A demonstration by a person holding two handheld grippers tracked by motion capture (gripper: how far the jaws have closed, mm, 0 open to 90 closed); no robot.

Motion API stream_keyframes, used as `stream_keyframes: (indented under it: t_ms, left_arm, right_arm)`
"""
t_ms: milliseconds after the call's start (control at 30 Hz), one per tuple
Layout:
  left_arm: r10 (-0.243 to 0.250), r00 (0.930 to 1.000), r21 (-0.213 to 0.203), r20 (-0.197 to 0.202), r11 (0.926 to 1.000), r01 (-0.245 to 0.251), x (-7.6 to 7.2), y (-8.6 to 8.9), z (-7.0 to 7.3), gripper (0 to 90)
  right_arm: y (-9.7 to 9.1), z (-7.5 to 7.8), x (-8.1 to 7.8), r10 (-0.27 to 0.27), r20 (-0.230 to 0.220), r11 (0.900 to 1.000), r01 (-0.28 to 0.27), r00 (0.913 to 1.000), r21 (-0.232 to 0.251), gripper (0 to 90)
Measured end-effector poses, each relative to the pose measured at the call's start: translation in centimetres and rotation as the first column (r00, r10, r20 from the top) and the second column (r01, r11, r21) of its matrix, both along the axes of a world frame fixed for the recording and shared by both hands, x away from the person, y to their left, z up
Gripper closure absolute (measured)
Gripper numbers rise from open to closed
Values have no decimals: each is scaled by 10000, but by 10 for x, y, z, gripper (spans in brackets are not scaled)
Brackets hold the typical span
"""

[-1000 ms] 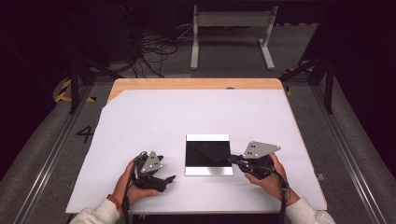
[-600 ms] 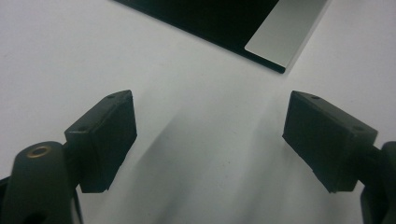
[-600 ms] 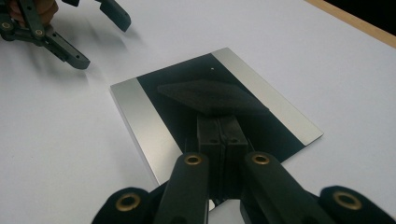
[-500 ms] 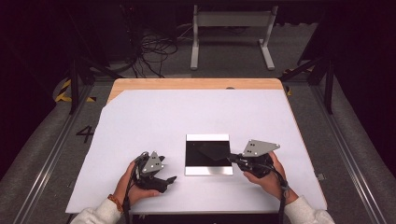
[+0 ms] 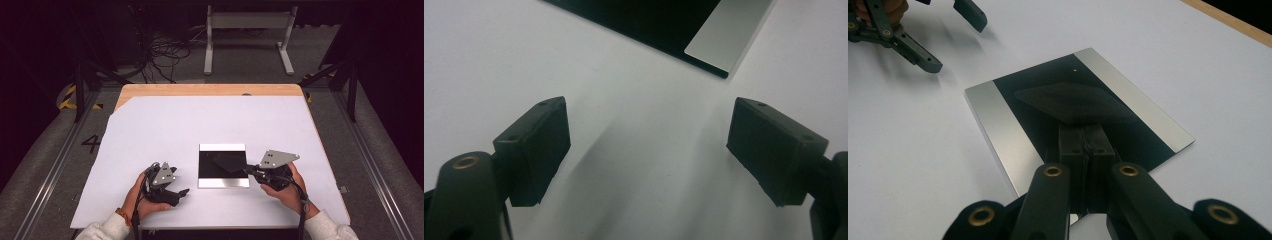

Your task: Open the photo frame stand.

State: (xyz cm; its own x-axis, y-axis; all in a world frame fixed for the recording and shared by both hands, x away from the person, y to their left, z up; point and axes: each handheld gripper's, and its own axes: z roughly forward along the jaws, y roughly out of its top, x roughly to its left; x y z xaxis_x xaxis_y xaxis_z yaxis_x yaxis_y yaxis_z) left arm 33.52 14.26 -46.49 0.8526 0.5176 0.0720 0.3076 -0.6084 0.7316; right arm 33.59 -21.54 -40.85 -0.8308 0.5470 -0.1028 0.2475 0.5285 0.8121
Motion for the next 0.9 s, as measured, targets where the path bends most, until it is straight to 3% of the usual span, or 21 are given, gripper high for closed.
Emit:
stream_keyframes:
  t_ms: [267, 600, 800, 867, 900]
  left_arm:
    - [39, 10000, -18, 23, 10000, -39, 0, 2, 0, 178]
    - [19, 10000, 41, 31, 10000, -19, -1, 2, 1, 179]
    - [10, 10000, 67, 78, 10000, -10, -1, 1, 1, 178]
    - [-7, 10000, 173, 98, 9999, 5, -1, 1, 0, 179]
    - [-7, 10000, 173, 98, 9999, 5, -1, 1, 0, 178]
  right_arm:
    - [-3, 0, -1, -56, 10, 10000, 56, 10000, 32, 885]
    - [-8, 1, 0, -17, -380, 9996, 28, 9993, 264, 850]
    - [-8, 1, -1, 130, -584, 9995, -114, 9982, 289, 780]
    - [-9, 1, 0, 155, -862, 9990, -118, 9962, 424, 694]
    - [-9, 1, 0, 155, -862, 9990, -118, 9962, 424, 694]
